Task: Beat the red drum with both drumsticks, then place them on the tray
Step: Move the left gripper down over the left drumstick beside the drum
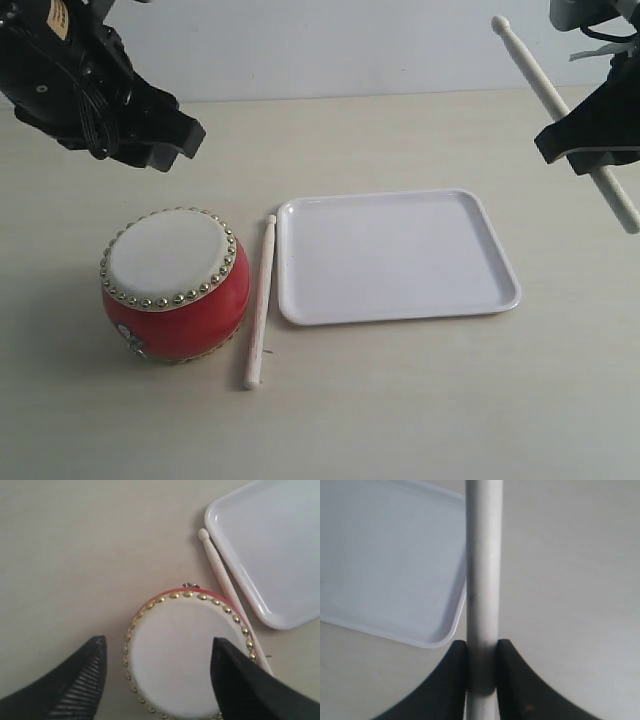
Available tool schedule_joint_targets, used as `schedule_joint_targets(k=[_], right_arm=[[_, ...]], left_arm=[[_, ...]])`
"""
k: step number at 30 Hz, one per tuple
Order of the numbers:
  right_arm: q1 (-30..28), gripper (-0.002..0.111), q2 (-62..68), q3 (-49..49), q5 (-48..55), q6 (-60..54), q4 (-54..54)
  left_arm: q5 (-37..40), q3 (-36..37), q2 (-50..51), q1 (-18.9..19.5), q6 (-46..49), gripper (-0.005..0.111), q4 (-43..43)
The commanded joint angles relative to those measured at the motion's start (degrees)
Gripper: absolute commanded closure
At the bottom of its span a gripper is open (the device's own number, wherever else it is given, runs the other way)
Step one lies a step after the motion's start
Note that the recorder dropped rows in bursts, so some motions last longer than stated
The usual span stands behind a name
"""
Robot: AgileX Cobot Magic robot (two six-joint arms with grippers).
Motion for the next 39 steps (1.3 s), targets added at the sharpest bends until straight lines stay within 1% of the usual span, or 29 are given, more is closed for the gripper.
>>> schedule_joint_targets(k=[1,3,5,8,10,11,14,16,18,20,21,25,28,35,39], right_arm=[[0.12,0.108,0.09,-0.51,-0.35,-0.40,0.50],[0.12,0.108,-0.02,-0.51,-0.10,-0.26,1.75],[0.12,0.108,-0.16,-0.51,0.48,-0.26,2.80],[0.12,0.108,-0.53,-0.51,3.20,-0.46,3.45],[0.12,0.108,-1.11,-0.43,4.36,-0.46,3.45],[0.12,0.108,-1.51,-0.43,4.37,-0.46,3.76],[0.12,0.108,-2.92,-0.43,4.50,-0.81,4.88],[0.12,0.108,-3.94,-0.43,4.62,-0.85,5.32],[0.12,0.108,-4.76,-0.43,4.62,-1.88,6.83],[0.12,0.108,-5.16,-0.43,4.62,-2.72,8.98],[0.12,0.108,-5.17,-0.43,4.74,-3.43,9.86],[0.12,0.108,-5.05,-0.43,4.74,-5.31,12.61],[0.12,0.108,-5.05,-0.43,4.74,-5.40,13.13],[0.12,0.108,-5.05,-0.43,4.86,-5.97,14.43],[0.12,0.108,-5.05,-0.43,4.95,-6.07,14.43]], left_arm=[[4.23,-0.90,-0.58,-0.27,0.27,0.047,-4.42],[5.52,-0.90,-0.58,-0.50,1.30,0.047,-10.07],[6.95,-0.90,-0.58,-1.76,0.66,0.047,-12.95],[7.90,-0.90,-0.95,-5.04,-4.31,0.047,-13.74],[7.09,-0.90,-1.18,-8.71,-7.39,0.047,-13.74],[6.51,-0.79,-1.18,-10.35,-9.17,0.047,-13.39],[1.98,0.85,-1.07,-16.81,-15.45,0.047,-11.14],[-1.15,3.01,-0.81,-20.74,-21.73,0.047,-7.82],[-3.59,5.84,-0.57,-23.84,-29.08,0.047,-3.58],[-5.81,8.37,-0.19,-25.58,-35.86,0.047,-0.09],[-7.35,10.09,0.05,-26.27,-39.84,0.047,0.88],[-9.97,13.36,1.67,-26.54,-44.27,0.047,1.43],[-10.12,13.59,3.75,-26.54,-46.27,0.047,1.52],[-10.70,13.59,8.63,-26.54,-57.36,0.047,2.25],[-11.38,13.59,10.39,-26.54,-60.87,0.047,2.11]])
